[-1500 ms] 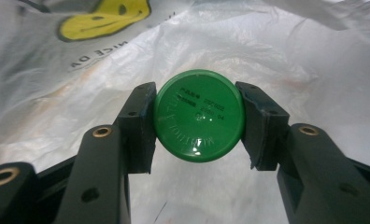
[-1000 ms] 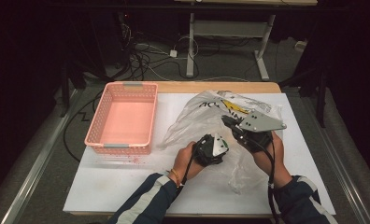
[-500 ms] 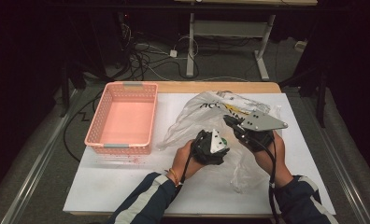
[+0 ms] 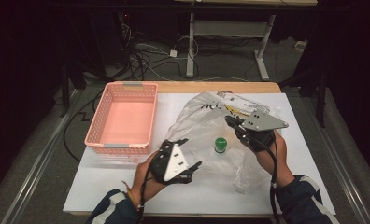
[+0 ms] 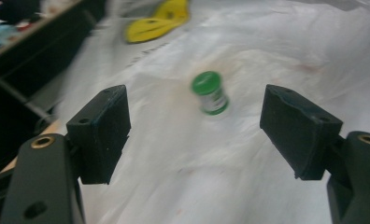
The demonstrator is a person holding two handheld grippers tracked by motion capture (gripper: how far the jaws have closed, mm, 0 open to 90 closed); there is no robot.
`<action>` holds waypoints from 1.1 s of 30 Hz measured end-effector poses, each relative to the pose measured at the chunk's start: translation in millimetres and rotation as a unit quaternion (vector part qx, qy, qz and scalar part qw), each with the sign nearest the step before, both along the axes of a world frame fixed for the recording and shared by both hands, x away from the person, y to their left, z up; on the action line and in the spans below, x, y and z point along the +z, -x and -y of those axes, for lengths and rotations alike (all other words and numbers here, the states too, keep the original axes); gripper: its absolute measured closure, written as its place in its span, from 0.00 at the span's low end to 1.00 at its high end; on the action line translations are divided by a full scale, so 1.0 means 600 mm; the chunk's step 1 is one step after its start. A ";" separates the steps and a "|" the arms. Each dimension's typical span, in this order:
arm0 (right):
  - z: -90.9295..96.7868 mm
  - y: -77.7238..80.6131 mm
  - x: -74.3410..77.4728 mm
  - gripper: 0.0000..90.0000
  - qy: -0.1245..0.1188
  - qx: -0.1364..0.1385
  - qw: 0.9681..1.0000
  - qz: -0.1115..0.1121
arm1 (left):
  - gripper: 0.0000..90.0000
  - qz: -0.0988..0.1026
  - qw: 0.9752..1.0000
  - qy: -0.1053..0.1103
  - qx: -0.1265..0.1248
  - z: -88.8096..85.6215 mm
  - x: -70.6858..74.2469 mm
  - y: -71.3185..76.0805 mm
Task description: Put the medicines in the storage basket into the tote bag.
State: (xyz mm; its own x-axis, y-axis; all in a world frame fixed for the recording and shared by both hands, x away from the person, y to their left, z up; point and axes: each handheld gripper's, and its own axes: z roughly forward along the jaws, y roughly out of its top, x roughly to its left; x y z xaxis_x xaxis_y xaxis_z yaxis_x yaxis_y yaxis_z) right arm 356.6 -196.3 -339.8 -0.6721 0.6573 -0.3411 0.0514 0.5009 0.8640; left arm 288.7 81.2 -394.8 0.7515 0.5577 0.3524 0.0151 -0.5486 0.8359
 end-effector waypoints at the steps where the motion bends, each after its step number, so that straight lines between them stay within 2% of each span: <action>1: 0.000 -0.001 -0.001 1.00 0.001 0.000 1.000 -0.001 | 0.27 0.000 1.000 0.000 0.012 -0.013 0.000 0.001; 4: -0.002 -0.002 -0.005 1.00 0.010 0.001 1.000 -0.004 | 0.25 -0.007 0.999 0.003 0.049 -0.043 -0.005 -0.008; 6: 0.000 -0.002 -0.005 1.00 0.018 0.001 1.000 -0.002 | 0.25 0.008 0.998 -0.028 0.063 -0.053 -0.011 -0.019; 7: 0.000 -0.002 -0.005 1.00 0.018 0.001 1.000 -0.002 | 0.25 0.000 0.998 -0.026 0.063 -0.060 -0.014 -0.029; 9: 0.006 -0.005 -0.004 1.00 0.012 -0.002 1.000 -0.005 | 0.25 -0.028 0.997 -0.014 0.075 -0.074 -0.018 -0.048; 10: 0.009 -0.006 -0.004 1.00 0.011 -0.003 1.000 -0.007 | 0.25 -0.033 0.996 -0.010 0.079 -0.079 -0.022 -0.055; 12: 0.013 -0.008 -0.005 1.00 0.012 -0.005 1.000 -0.009 | 0.25 -0.068 0.995 0.006 0.079 -0.085 -0.030 -0.070; 13: 0.015 -0.009 -0.007 1.00 0.011 -0.006 1.000 -0.010 | 0.29 -0.080 0.994 0.000 0.071 -0.084 -0.035 -0.076; 14: 0.016 -0.011 -0.008 1.00 0.011 -0.007 1.000 -0.012 | 0.38 -0.085 0.994 -0.014 0.064 -0.081 -0.039 -0.079; 15: 0.018 -0.013 -0.010 1.00 0.011 -0.007 1.000 -0.014 | 0.42 -0.091 0.994 -0.020 0.064 -0.077 -0.043 -0.081; 16: 0.019 -0.014 -0.011 1.00 0.012 -0.008 1.000 -0.015 | 0.49 -0.094 0.994 -0.019 0.060 -0.075 -0.044 -0.083; 17: 0.019 -0.015 -0.013 1.00 0.014 -0.009 1.000 -0.016 | 0.65 -0.098 0.994 -0.019 0.053 -0.073 -0.045 -0.085; 18: 0.020 -0.016 -0.015 1.00 0.015 -0.011 1.000 -0.016 | 0.66 -0.099 0.994 -0.015 0.050 -0.070 -0.045 -0.085; 20: 0.023 -0.019 -0.018 1.00 0.017 -0.013 1.000 -0.019 | 0.80 -0.105 0.994 -0.004 0.040 -0.066 -0.045 -0.085; 23: 0.025 -0.022 -0.023 1.00 0.018 -0.016 0.999 -0.025 | 0.90 -0.102 0.994 -0.010 0.034 -0.058 -0.044 -0.082; 28: 0.027 -0.023 -0.028 0.95 0.019 -0.017 0.999 -0.031 | 0.95 -0.101 0.994 -0.016 0.033 -0.050 -0.046 -0.082; 33: 0.031 -0.015 -0.023 0.81 0.015 -0.019 0.999 -0.025 | 0.96 -0.101 0.994 -0.018 0.044 -0.053 -0.048 -0.086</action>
State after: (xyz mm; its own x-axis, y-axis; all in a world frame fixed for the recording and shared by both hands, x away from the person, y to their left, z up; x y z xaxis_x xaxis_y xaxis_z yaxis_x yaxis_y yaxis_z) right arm 365.7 -215.0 -353.8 -0.6632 0.6731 -0.3273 0.1149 0.5237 0.8441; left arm 340.2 112.7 -423.8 0.7579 0.6139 0.2207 0.2291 -0.5672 0.7911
